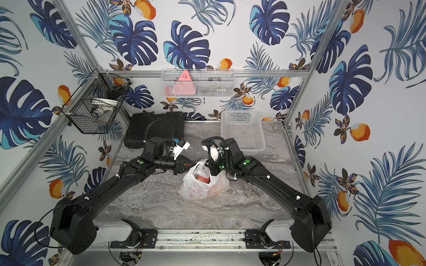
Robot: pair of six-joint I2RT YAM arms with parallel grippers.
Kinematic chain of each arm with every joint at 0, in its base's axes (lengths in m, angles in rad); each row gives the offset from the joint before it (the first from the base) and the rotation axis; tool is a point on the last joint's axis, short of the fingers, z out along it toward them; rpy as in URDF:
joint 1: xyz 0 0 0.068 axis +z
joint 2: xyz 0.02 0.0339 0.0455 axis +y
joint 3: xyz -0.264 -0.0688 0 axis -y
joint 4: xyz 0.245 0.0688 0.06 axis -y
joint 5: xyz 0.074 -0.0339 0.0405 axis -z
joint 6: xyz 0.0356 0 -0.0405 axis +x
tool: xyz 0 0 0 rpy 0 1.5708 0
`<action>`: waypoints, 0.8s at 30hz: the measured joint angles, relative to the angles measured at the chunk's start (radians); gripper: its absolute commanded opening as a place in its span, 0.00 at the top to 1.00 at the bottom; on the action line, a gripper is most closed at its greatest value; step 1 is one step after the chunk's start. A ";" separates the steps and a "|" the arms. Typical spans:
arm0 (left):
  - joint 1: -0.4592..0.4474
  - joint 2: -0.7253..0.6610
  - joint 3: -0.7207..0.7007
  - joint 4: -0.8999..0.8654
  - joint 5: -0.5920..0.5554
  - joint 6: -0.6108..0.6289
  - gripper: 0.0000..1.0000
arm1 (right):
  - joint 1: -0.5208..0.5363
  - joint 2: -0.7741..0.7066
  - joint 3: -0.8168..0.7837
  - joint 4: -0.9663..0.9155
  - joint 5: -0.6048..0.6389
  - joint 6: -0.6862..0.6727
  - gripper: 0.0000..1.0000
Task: Place the peach into a plastic bag & tie a knot
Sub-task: Tie the plastic bag at the center of the board.
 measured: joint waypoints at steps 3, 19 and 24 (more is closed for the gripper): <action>-0.008 0.008 -0.023 0.027 0.002 -0.006 0.78 | -0.027 -0.005 -0.019 0.047 -0.021 0.043 1.00; -0.031 0.091 0.031 0.100 -0.034 0.005 0.63 | -0.060 0.034 0.009 0.119 -0.174 0.112 1.00; -0.032 0.087 0.039 0.066 -0.061 0.057 0.63 | -0.062 0.034 0.010 0.093 -0.222 0.092 1.00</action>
